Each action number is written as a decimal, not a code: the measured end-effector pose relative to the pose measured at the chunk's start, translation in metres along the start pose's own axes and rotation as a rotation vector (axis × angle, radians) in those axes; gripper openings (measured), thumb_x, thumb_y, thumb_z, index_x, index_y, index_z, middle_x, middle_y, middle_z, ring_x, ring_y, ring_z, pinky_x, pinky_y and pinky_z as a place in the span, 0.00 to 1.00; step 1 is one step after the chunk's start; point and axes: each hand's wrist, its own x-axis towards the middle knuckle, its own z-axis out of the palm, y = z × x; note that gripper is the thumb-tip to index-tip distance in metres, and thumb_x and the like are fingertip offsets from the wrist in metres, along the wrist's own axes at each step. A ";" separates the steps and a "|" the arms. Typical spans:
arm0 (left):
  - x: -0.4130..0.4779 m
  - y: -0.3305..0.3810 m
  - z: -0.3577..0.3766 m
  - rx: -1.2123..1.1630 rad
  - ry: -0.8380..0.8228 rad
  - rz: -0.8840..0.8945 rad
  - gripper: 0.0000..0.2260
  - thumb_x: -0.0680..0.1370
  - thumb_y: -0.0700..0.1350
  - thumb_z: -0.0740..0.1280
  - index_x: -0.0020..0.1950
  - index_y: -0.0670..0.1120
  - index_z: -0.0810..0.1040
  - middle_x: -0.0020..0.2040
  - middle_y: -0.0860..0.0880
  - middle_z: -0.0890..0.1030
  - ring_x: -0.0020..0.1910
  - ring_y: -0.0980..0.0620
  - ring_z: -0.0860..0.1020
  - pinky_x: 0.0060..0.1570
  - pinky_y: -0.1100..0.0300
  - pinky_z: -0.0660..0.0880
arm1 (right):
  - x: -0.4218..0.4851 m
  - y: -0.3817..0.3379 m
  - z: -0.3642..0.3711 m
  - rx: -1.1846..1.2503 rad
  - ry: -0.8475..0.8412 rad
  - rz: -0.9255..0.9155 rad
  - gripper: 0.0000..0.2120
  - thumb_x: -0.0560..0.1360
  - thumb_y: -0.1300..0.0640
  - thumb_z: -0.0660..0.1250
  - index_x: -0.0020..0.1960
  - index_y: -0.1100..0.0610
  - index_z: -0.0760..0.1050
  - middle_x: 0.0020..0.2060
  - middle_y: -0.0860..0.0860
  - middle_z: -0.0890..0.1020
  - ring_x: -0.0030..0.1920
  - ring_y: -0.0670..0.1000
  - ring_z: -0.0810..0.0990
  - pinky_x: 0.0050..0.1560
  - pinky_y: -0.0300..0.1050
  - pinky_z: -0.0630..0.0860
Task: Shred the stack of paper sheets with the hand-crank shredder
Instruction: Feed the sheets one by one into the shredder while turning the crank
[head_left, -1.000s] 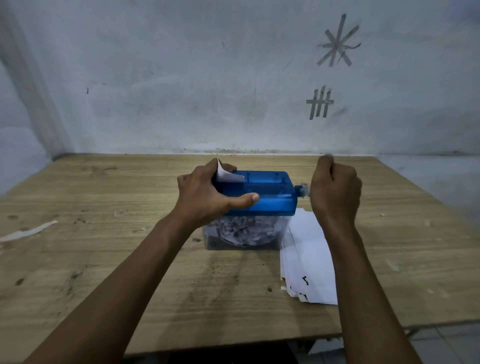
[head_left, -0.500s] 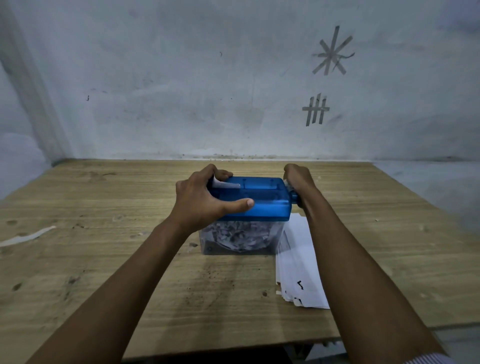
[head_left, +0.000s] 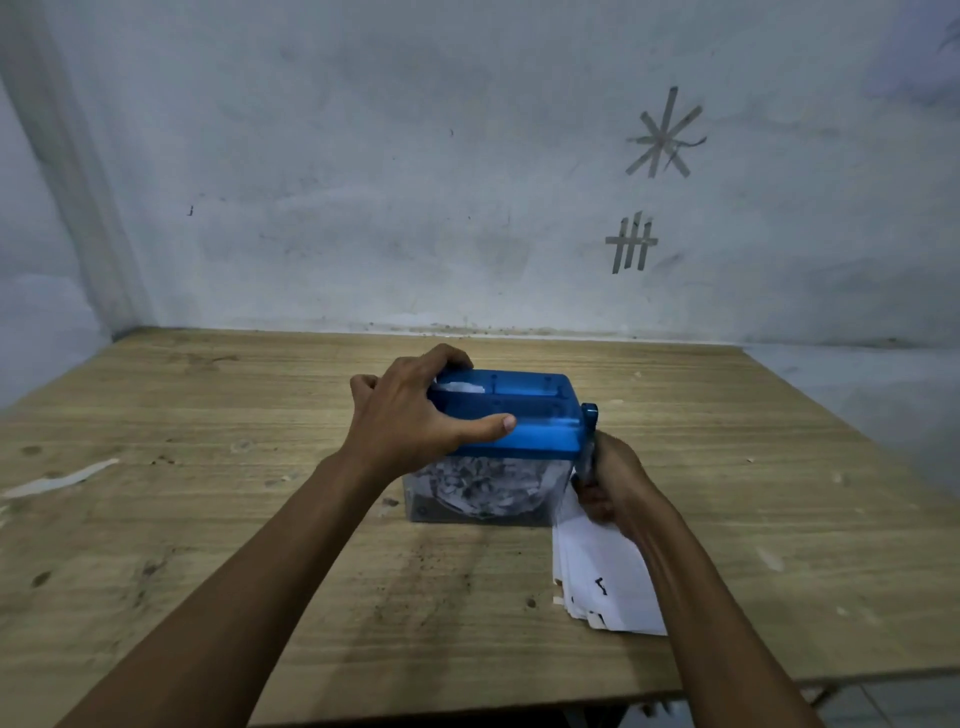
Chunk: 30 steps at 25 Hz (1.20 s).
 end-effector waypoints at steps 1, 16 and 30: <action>0.000 0.000 -0.001 0.021 -0.017 0.004 0.36 0.59 0.81 0.59 0.59 0.62 0.74 0.54 0.66 0.74 0.55 0.61 0.71 0.53 0.52 0.58 | -0.009 0.000 -0.004 -0.070 0.012 -0.032 0.21 0.85 0.51 0.50 0.37 0.56 0.69 0.23 0.48 0.67 0.20 0.45 0.61 0.22 0.38 0.58; 0.005 -0.011 0.003 -0.185 -0.014 -0.007 0.31 0.58 0.77 0.69 0.55 0.63 0.78 0.51 0.77 0.73 0.58 0.64 0.71 0.66 0.45 0.68 | 0.076 -0.073 0.004 -0.117 0.233 -0.140 0.12 0.79 0.56 0.53 0.39 0.57 0.68 0.33 0.55 0.72 0.32 0.53 0.71 0.34 0.41 0.66; 0.006 -0.010 0.002 -0.137 0.052 -0.020 0.32 0.58 0.79 0.68 0.55 0.61 0.79 0.53 0.71 0.76 0.59 0.62 0.75 0.65 0.45 0.68 | 0.038 0.015 -0.007 -0.287 0.094 -0.259 0.20 0.84 0.54 0.52 0.36 0.56 0.70 0.28 0.52 0.73 0.26 0.47 0.69 0.34 0.45 0.66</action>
